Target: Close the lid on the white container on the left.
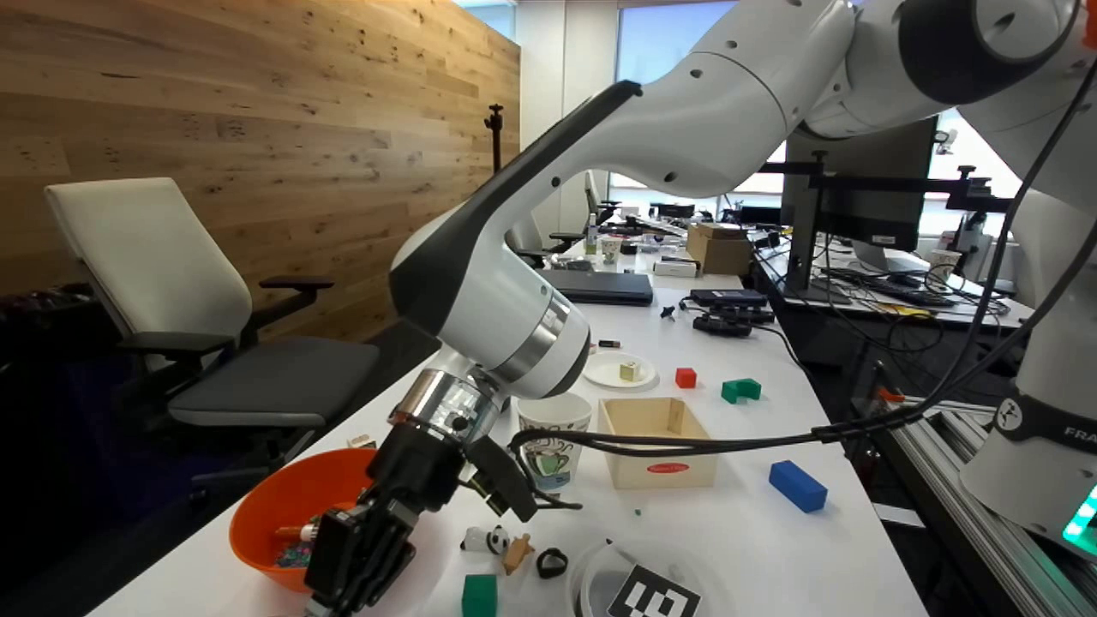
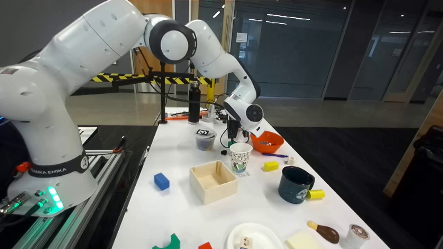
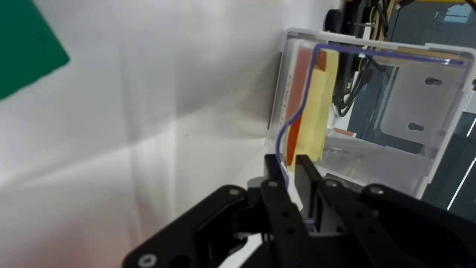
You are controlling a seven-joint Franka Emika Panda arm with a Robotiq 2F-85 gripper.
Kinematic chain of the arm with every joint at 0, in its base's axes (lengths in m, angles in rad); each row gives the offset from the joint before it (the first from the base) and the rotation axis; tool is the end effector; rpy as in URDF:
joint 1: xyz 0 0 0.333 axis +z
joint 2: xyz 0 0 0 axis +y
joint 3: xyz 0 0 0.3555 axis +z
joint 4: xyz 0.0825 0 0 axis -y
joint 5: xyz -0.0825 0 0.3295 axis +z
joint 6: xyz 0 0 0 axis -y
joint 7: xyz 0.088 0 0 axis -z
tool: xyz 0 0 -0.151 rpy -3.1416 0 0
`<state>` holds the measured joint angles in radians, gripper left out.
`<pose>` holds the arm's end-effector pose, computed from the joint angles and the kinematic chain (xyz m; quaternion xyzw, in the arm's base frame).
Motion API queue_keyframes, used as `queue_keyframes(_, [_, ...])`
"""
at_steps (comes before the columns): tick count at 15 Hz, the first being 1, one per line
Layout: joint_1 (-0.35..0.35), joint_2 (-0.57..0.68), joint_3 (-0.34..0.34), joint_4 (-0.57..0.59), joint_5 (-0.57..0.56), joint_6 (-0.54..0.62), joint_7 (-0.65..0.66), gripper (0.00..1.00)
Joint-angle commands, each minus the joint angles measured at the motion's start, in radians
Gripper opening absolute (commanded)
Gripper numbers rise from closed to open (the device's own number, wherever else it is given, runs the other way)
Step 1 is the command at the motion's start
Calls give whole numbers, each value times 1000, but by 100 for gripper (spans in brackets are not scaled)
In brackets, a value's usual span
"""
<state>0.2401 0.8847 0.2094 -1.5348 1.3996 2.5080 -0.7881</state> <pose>0.6557 0.3036 0.1819 -0.8841 0.0187 -0.0936 0.4575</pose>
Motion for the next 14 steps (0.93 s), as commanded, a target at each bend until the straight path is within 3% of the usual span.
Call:
queue_keyframes(1, [7, 12, -7, 22, -35, 2, 48, 0])
queue_keyframes(8, [9, 4, -30, 8, -66, 14, 81, 1])
queue_keyframes(14, [12, -3, -53, -5, -166, 21, 158, 1])
